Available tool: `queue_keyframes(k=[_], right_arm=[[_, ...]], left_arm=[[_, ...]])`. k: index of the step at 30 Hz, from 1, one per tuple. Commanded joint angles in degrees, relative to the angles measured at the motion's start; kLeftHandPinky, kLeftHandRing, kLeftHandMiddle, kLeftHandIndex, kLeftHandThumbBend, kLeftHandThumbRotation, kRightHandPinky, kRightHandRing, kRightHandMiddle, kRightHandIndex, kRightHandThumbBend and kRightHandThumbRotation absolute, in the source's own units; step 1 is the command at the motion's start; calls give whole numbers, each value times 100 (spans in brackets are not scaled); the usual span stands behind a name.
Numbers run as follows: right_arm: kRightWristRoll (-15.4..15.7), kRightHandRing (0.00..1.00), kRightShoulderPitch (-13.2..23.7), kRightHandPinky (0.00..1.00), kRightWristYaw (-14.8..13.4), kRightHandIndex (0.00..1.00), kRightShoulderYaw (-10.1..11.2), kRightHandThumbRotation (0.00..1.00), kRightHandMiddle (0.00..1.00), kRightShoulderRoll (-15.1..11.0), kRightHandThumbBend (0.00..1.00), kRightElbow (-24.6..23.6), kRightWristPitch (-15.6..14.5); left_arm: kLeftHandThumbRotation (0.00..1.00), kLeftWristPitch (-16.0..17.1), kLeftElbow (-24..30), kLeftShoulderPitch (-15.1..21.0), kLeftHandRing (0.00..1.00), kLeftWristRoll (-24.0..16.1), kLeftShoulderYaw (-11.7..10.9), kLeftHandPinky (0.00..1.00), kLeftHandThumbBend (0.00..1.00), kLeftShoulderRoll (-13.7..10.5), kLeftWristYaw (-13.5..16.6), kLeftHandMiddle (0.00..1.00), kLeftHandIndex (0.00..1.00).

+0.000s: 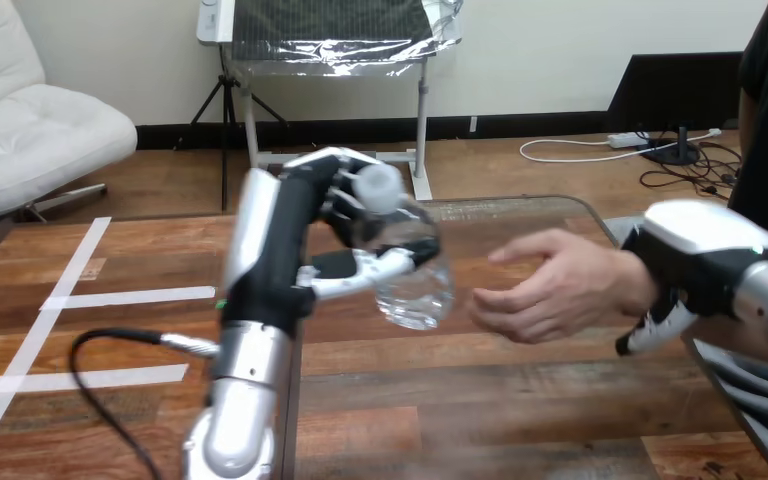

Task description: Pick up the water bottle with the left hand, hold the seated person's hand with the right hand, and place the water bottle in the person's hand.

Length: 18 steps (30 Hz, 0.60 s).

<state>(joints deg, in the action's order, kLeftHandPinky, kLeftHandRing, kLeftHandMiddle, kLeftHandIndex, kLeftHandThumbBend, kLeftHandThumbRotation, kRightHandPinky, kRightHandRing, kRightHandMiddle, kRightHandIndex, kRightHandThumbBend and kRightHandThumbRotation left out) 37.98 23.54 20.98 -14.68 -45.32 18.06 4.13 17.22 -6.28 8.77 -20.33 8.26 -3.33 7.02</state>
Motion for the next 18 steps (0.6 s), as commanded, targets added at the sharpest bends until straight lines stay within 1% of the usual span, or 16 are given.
queue_keyframes(k=[1, 4, 7, 13, 18], right_arm=[[7, 23, 293, 16, 24, 35, 360, 0, 31, -179, 72, -812, -153], [-34, 23, 288, 17, 132, 35, 408, 0, 31, -185, 72, -1001, -268], [-90, 22, 251, 17, 134, 35, 480, 0, 30, -193, 73, -1166, -266], [-98, 21, 207, 16, 286, 35, 566, 0, 30, -200, 74, -1507, -398], [-115, 20, 153, 14, 277, 35, 632, 0, 29, -197, 76, -1759, -400]], left_arm=[[0, -68, 345, 562, 36, 31, 118, 33, 55, 170, -61, 42, 52], [0, -82, 316, 586, 37, 31, 203, 33, 54, 212, -132, 43, 52], [0, -115, 296, 597, 37, 24, 271, 34, 53, 294, -151, 43, 52], [0, -152, 241, 636, 38, -20, 394, 36, 53, 413, -163, 43, 52], [0, -135, 136, 703, 38, -79, 541, 37, 54, 515, -157, 43, 52]])
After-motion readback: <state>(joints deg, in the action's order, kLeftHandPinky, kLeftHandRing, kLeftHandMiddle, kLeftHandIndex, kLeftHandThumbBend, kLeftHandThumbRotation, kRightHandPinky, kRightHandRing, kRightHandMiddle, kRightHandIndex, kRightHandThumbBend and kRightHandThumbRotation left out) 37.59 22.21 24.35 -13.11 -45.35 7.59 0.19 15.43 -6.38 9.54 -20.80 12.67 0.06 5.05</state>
